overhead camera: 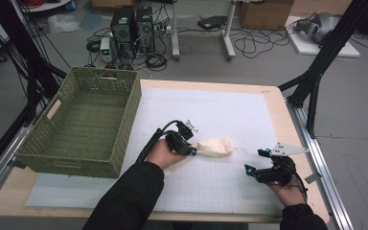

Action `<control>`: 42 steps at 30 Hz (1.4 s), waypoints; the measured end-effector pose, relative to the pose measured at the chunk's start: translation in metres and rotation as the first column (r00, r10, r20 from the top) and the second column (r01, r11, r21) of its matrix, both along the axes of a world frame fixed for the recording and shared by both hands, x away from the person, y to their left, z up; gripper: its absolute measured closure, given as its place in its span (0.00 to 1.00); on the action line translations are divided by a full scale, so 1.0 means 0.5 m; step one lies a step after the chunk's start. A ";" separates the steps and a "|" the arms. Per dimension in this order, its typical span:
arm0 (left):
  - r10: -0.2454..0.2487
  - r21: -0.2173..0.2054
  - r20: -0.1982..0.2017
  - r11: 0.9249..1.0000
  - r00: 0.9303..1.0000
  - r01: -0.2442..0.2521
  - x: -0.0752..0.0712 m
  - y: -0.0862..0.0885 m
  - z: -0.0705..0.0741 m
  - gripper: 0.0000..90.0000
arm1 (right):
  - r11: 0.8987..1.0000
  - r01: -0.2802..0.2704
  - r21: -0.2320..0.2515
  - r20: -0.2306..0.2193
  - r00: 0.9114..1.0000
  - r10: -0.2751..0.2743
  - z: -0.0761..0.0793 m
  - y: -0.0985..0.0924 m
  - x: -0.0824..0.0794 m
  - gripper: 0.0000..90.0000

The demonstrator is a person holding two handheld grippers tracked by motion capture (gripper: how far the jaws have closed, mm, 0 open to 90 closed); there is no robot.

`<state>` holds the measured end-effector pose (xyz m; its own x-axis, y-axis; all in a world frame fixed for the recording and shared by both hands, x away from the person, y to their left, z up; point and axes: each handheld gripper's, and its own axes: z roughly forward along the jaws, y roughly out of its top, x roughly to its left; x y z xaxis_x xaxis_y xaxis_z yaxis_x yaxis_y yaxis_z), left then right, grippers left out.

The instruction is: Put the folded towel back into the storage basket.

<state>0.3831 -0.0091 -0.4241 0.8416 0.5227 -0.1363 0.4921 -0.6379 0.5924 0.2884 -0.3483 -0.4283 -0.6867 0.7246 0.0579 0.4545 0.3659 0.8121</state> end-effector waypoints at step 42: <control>0.369 -0.294 -0.040 0.884 0.929 -0.364 0.025 0.136 0.122 0.87 | 0.999 -0.049 -0.001 -0.004 0.999 0.049 -0.003 0.010 0.009 0.15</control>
<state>0.3955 0.0588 -0.3629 0.6012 0.7333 -0.3176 0.6457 -0.2117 0.7336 0.2926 -0.3433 -0.4296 -0.7209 0.6905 0.0602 0.4397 0.3884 0.8099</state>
